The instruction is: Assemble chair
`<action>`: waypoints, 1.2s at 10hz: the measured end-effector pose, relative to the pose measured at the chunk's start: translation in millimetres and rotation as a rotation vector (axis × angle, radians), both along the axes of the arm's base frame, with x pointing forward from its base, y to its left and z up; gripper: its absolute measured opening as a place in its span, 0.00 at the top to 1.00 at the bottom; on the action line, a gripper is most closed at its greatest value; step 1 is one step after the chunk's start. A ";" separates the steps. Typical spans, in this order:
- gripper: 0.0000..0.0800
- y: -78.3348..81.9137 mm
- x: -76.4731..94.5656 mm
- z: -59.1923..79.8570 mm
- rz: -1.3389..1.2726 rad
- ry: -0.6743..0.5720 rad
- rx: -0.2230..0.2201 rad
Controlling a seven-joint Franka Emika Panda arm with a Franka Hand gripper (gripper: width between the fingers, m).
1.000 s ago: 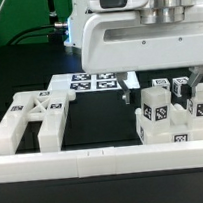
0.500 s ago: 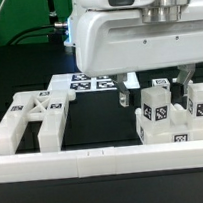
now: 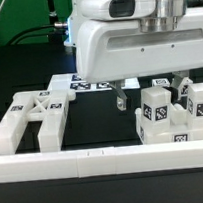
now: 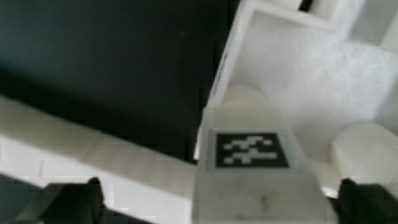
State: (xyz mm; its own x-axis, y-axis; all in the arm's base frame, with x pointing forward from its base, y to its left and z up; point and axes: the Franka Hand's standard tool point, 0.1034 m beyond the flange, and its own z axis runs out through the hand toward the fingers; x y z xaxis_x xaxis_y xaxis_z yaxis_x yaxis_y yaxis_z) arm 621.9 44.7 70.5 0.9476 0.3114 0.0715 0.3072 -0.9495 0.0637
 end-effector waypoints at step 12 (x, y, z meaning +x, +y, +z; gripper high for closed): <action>0.64 11.4 2.3 -0.4 -0.679 -0.014 0.066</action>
Offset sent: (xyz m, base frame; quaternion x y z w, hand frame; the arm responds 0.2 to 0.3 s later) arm 0.0074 0.0094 -0.0012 -0.0024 0.0234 -0.0004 0.9997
